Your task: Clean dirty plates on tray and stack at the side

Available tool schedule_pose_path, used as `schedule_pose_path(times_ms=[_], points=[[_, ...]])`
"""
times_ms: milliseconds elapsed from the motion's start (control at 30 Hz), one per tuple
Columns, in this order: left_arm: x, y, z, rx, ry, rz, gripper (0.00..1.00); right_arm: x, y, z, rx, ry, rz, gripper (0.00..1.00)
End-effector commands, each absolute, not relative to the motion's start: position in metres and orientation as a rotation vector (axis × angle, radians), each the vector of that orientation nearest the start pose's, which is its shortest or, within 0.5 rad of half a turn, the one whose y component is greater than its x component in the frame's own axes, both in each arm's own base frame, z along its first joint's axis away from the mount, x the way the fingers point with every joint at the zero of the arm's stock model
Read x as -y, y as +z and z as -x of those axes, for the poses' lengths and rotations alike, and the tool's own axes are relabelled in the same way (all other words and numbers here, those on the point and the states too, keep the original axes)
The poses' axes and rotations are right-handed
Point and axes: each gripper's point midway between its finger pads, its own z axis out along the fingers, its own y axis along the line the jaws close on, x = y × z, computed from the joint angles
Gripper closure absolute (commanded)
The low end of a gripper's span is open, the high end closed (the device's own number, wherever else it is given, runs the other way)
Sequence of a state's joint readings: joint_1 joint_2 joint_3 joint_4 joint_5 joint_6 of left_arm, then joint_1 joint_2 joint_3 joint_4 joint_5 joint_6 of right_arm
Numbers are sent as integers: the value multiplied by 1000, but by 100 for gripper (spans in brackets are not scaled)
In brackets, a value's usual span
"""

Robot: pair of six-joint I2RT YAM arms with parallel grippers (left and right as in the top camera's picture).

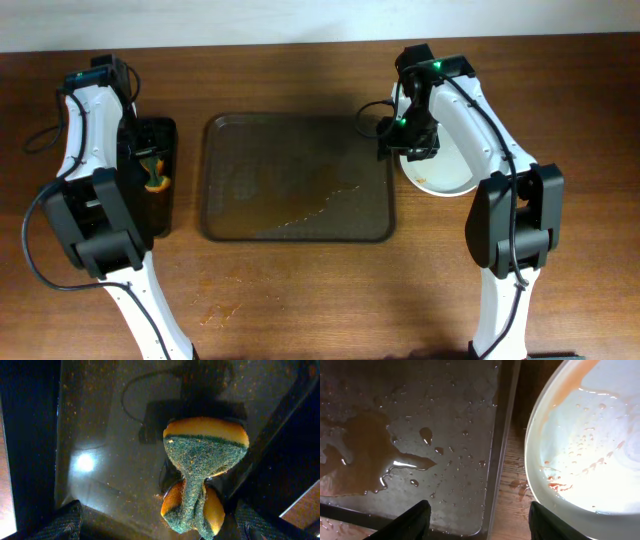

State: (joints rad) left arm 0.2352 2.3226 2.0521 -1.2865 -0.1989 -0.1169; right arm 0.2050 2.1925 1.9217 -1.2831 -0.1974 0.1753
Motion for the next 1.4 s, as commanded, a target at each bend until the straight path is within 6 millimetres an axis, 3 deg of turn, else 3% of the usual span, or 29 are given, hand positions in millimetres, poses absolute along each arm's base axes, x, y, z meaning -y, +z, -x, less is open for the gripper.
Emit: schedule_pose_path(times_ms=[0, 67, 267, 433, 600, 733, 1000, 1033, 1067, 1100, 1167, 1233, 1267, 1333, 1367], points=[[-134, 75, -442, -3027, 321, 504, 5, -112, 72, -407, -3154, 232, 64, 37], [-126, 84, -448, -2998, 316, 464, 5, -112, 61, -403, -3168, 230, 63, 44], [-104, 104, -459, -2943, 308, 388, 5, -109, 33, -387, -3217, 220, 53, 78], [-93, 105, -464, -2935, 298, 354, 5, -108, 12, -384, -3208, 222, 12, 90], [-88, 105, -467, -2927, 296, 339, 5, -119, -6, -381, -3184, 227, 59, 96], [-88, 105, -467, -2925, 296, 339, 5, -123, -6, -401, -3097, 225, 80, 96], [-89, 106, -469, -2917, 295, 339, 4, -122, -5, -410, -3056, 210, 138, 96], [-89, 106, -469, -2917, 295, 339, 5, -122, -5, -410, -3059, 210, 138, 72], [-89, 106, -469, -2917, 295, 340, 5, -122, 1, -409, -3067, 209, 125, 53], [-89, 109, -469, -2909, 295, 340, 4, -123, 11, -411, -3066, 214, 119, 48], [-89, 137, -468, -2851, 289, 342, 5, -126, 49, -423, -3010, 226, 123, 42], [-87, 173, -465, -2771, 272, 342, 5, -129, 97, -434, -2922, 247, 122, 23], [-85, 199, -461, -2714, 251, 340, 4, -129, 130, -439, -2853, 257, 125, 16], [-84, 230, -454, -2644, 245, 340, 4, -130, 176, -441, -2762, 275, 129, 14], [-83, 242, -451, -2616, 242, 340, 1, -129, 210, -438, -2704, 285, 132, 14]])
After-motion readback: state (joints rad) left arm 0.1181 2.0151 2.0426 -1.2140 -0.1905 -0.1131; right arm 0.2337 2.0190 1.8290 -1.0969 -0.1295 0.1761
